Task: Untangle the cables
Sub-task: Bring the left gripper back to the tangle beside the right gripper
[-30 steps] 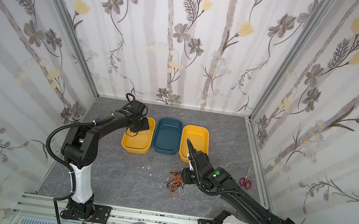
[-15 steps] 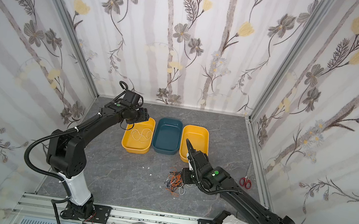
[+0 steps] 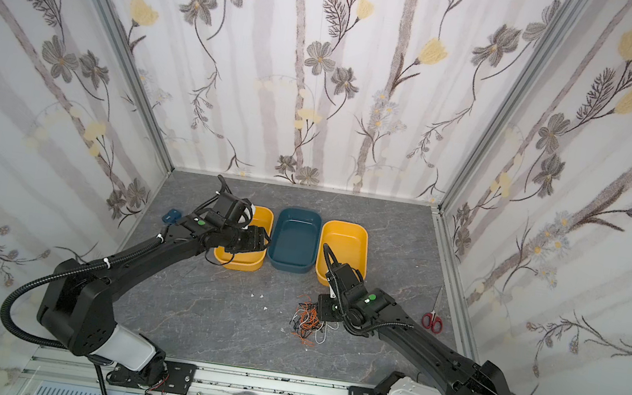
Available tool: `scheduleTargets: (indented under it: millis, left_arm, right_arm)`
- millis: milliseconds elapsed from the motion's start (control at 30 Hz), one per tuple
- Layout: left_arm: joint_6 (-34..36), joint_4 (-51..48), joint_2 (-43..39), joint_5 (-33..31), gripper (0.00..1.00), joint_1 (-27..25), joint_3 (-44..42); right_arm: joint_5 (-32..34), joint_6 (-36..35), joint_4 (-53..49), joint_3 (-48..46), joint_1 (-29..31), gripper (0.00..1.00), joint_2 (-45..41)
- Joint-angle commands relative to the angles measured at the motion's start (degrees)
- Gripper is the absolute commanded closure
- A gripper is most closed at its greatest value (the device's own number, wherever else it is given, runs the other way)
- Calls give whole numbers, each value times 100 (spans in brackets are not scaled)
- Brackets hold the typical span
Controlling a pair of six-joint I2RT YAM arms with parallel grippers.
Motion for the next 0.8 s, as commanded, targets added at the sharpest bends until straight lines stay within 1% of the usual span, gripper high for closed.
scheduleTargets:
  millis: [0,133,233,333,500,567,700,767]
  left_arm:
    - [-277,634,-360,272,30,-189,-546]
    - [-580,1250,-801,394,30,-502,-1338]
    - [-846,1772,-964,509,31,-768,-1867]
    - [-1120,2392,-996,687,32,-1055,-2373]
    - [-1345,3037,-875,692,34,-1416,-2816]
    - [-1348,3251,-782,713,36,-1534,-2898]
    - [-1364,3639,-511,851,40,-1711,-2941]
    - [-1368,3743,-408,913,43,-1772,-2957]
  right_arm:
    - [-268,200,393,-4,-9,52,186]
    - [-474,329,742,-58,-6,52,478]
    - [-589,399,922,-74,8,51,740]
    - [-636,469,1048,-99,25,52,975]
    - [-705,552,1325,-119,78,55,1239]
    - [-791,580,1439,-86,95,58,1375]
    - [-961,640,1660,-58,192,72,1568]
    - [-940,644,1677,-19,193,76,1586]
